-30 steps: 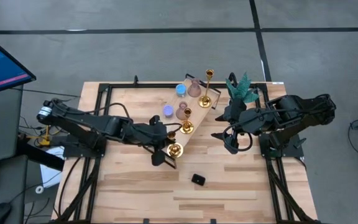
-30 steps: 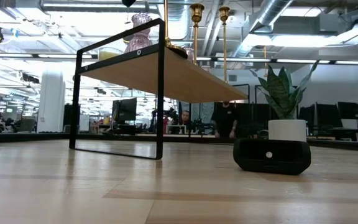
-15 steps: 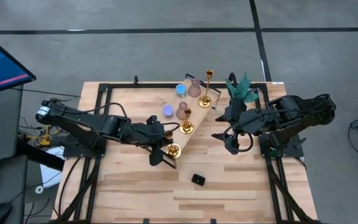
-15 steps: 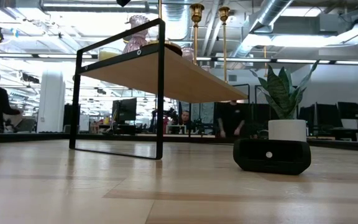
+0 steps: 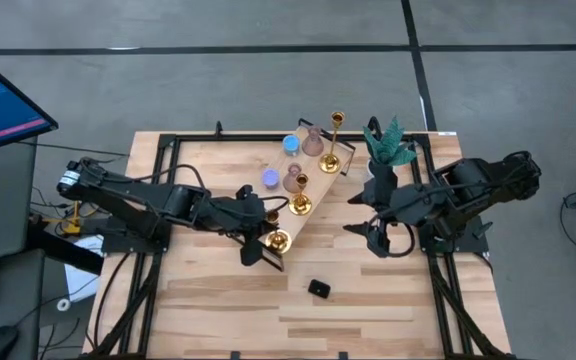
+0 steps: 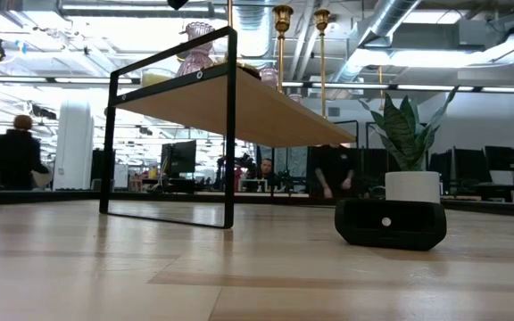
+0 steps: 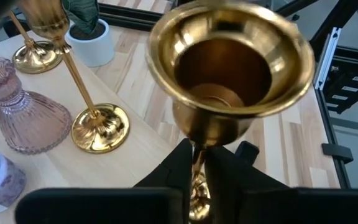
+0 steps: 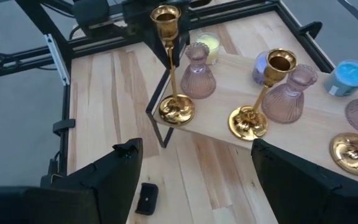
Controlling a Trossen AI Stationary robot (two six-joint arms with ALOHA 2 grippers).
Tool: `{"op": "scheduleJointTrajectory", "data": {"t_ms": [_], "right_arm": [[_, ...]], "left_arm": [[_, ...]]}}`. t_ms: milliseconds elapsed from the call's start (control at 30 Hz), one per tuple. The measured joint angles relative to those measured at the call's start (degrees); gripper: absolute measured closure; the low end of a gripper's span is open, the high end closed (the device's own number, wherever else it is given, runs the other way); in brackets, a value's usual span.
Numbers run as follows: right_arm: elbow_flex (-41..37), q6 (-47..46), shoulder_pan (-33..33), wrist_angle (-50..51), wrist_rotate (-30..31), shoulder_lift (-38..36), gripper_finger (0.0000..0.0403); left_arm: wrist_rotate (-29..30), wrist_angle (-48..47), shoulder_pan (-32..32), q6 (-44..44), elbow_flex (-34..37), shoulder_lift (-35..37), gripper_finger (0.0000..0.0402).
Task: Pick & Place candle stick holders
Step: Put the candle holder on the shelf, then return to Home Position
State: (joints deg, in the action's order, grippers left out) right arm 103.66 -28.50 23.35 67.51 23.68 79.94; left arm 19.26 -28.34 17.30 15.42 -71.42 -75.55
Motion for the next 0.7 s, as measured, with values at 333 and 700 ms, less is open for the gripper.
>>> {"op": "scheduleJointTrajectory", "data": {"t_ms": [333, 700], "right_arm": [[0.0, -0.1, 1.7, 0.0, 0.1, 0.0, 0.0111], [0.0, -0.1, 3.3, 1.6, 0.2, 0.0, 0.0111]], "left_arm": [[-1.3, -0.8, 0.0, 1.2, 0.0, 0.0, 0.0312], [-4.7, -3.9, 0.1, 1.6, 0.0, 1.4, 0.0242]]}}
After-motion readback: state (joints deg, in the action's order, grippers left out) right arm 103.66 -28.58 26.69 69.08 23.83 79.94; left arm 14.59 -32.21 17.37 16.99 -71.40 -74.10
